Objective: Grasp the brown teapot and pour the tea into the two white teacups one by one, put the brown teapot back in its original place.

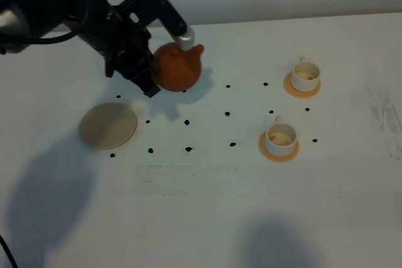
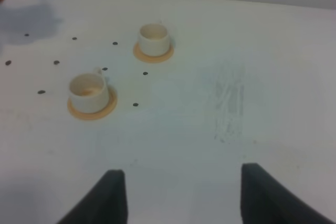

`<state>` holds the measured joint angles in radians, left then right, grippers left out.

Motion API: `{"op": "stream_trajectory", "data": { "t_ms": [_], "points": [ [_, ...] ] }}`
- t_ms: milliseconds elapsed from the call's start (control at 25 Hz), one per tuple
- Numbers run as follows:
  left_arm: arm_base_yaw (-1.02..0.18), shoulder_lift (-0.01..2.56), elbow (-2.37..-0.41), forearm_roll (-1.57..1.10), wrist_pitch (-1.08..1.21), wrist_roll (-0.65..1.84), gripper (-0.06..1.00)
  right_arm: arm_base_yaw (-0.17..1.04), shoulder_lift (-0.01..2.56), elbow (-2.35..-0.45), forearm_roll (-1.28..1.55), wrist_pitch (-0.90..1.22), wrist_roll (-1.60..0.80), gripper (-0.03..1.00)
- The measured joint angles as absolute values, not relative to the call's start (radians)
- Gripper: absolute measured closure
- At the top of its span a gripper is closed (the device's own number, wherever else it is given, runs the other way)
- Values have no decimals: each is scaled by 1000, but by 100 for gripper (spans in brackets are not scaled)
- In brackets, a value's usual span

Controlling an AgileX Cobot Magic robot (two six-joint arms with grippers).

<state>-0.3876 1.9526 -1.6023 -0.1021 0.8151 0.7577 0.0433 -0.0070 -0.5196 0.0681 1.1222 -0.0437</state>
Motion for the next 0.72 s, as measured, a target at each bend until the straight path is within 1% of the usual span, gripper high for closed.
{"op": "stream_trajectory", "data": {
  "t_ms": [280,720],
  "points": [
    [-455,2038,-1693,-161,850,841,83,43,-7,-520,68,1122,-44,50],
    [-502,2066,-1715,-199,862,988,83,43,-7,-520,68,1122,-44,50]
  ]
}}
